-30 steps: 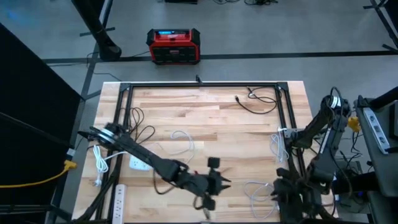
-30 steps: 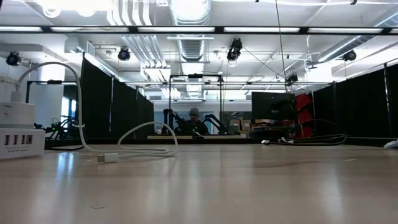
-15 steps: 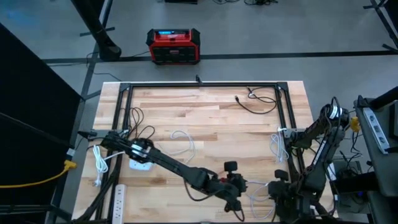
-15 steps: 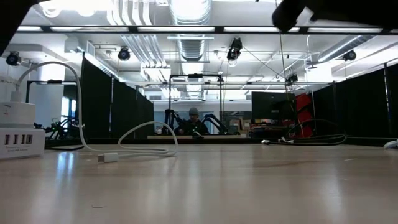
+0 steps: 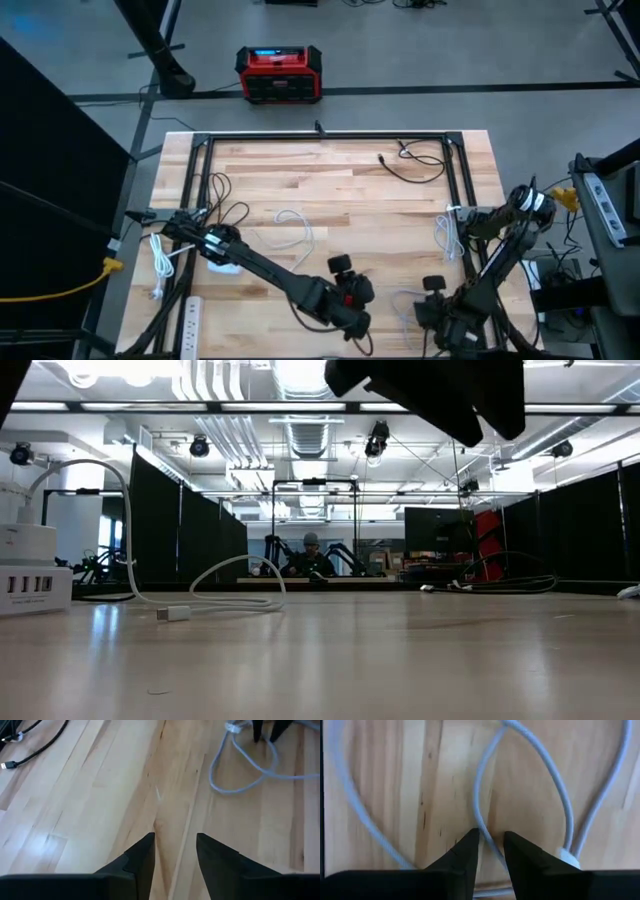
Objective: Insert USB
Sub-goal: Insert the purple charger cable into the black outlet extension
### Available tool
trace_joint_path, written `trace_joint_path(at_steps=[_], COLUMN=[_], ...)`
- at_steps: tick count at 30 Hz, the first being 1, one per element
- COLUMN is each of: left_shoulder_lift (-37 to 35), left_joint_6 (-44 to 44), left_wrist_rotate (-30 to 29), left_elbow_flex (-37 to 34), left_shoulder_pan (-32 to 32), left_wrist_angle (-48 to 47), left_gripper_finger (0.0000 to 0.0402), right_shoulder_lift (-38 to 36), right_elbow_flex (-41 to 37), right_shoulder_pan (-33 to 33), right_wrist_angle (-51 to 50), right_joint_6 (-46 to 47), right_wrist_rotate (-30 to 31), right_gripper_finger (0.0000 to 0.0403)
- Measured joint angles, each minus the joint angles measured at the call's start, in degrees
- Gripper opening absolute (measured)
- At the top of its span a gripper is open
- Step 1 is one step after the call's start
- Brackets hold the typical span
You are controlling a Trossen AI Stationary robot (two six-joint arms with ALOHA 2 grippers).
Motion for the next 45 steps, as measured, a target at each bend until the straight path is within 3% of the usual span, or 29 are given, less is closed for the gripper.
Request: trace_joint_path(at_steps=[6, 9, 12, 14, 21, 28, 35, 39, 45], left_shoulder_lift=[-0.39, -0.61, -1.26, -1.71, -2.25, -2.25, -2.25, -2.25, -2.23], left_joint_6=[-2.14, -5.97, -10.90, -14.68, -20.20, -20.73, -23.60, -25.46, -25.59], left_wrist_rotate=[-1.68, -2.77, -4.39, -5.78, -9.50, -10.21, -10.23, -10.25, -11.31], left_elbow_flex=[0.00, 0.00, 0.00, 0.00, 0.00, -0.02, -0.04, -0.09, -2.00], left_shoulder_pan=[-1.52, -2.30, -3.01, -3.64, -5.59, -5.92, -6.24, -6.65, -7.72], left_wrist_angle=[-3.30, -8.04, -14.04, -17.75, -21.73, -21.49, -21.28, -21.07, -20.78], left_gripper_finger=[0.0118, 0.0110, 0.0104, 0.0103, 0.0110, 0.0110, 0.0105, 0.0105, 0.0105], right_shoulder_lift=[0.12, -0.49, -1.66, -1.85, -2.85, -4.32, -2.54, -0.85, -0.51], right_elbow_flex=[0.72, 1.04, 1.09, 1.16, 2.41, 6.63, 8.67, 8.73, 8.68], right_shoulder_pan=[-2.01, -4.00, -7.00, -8.58, -13.53, -13.85, -16.07, -17.01, -17.09], right_wrist_angle=[0.28, 2.19, 4.27, 6.60, 6.25, 5.86, 0.07, -6.44, -6.88], right_joint_6=[-6.17, -6.85, -4.35, -2.97, -6.80, -6.62, 6.58, 13.89, 21.65], right_wrist_rotate=[3.42, 12.78, 21.13, 22.36, 16.71, 12.81, 3.49, 1.68, 1.89], right_gripper_finger=[0.0035, 0.0006, 0.0014, 0.0023, 0.0052, 0.0130, 0.0191, 0.0195, 0.0183])
